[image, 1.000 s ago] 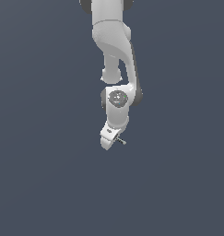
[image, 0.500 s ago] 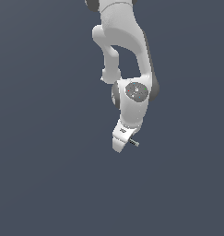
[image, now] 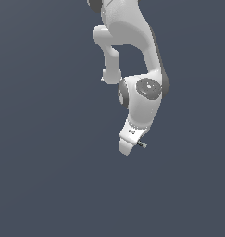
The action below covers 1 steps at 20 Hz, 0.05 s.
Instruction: Pick up the object and move it to a goal position.
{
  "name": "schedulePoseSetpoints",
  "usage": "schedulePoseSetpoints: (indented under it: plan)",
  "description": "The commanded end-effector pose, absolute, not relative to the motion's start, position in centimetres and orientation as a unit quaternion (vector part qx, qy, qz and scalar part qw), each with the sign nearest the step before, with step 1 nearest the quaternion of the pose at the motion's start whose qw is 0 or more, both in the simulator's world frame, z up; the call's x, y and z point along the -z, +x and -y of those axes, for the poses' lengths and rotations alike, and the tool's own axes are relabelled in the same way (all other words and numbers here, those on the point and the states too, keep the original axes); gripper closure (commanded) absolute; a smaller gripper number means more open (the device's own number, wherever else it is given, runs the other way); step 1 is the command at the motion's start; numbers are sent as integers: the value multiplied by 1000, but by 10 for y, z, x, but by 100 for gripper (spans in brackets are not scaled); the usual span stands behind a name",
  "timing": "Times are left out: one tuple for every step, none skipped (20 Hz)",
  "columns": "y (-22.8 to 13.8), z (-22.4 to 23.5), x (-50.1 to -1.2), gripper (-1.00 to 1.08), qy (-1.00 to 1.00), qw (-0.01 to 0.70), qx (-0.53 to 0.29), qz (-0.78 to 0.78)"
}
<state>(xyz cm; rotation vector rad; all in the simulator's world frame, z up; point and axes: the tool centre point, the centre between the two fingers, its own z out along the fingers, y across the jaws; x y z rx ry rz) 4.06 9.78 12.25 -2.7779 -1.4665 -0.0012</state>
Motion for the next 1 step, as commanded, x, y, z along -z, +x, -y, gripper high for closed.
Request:
schedulePoseSetpoints:
  plan:
    - [42, -99, -124, 108, -885, 0, 0, 467]
